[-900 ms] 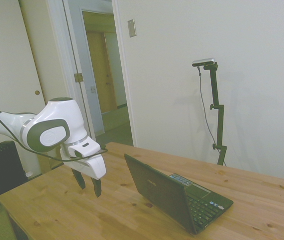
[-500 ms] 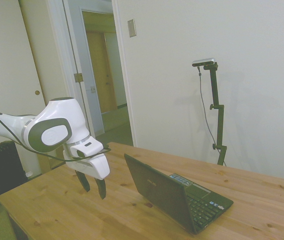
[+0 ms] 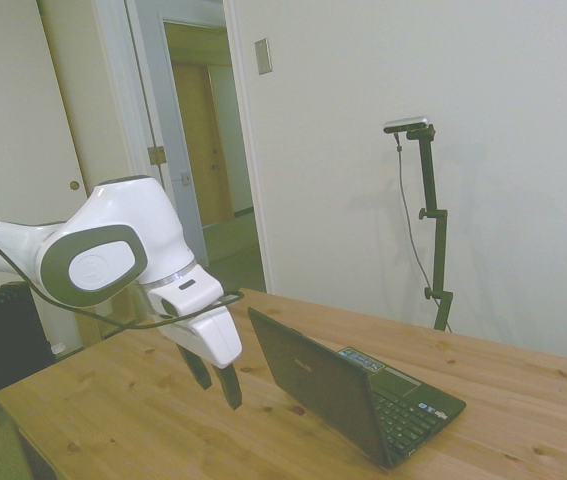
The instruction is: Close the laptop
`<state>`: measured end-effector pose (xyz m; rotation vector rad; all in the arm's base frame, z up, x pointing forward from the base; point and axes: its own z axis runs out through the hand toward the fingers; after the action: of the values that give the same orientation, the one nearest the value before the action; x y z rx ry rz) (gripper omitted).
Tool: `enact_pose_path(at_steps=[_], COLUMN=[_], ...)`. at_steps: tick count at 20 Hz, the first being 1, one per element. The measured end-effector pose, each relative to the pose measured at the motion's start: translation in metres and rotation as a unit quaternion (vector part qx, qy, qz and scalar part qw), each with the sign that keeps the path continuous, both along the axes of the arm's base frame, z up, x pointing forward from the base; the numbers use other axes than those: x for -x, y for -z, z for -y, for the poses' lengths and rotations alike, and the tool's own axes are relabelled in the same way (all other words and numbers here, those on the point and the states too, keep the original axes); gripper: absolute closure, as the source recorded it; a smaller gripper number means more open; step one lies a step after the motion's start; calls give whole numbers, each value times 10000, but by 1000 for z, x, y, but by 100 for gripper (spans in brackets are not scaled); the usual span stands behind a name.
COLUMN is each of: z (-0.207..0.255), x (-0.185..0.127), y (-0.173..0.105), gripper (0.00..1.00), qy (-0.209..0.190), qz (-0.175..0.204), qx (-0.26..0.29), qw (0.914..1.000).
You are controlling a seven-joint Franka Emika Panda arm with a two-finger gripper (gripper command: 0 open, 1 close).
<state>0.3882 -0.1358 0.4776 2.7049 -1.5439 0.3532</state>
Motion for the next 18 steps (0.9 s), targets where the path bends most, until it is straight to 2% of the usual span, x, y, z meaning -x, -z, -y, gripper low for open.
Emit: enact_pose_path(at_steps=[2, 3, 8, 18], z=[19, 26, 33, 24], x=[-12, -20, -50, -64], y=[-5, -7, -9, -16], gripper=[0, 100, 100, 100], qy=[116, 154, 109, -14], qz=[18, 14, -60, -7], qx=[-31, -40, -34, -9], qw=[9999, 9999, 9999, 10000])
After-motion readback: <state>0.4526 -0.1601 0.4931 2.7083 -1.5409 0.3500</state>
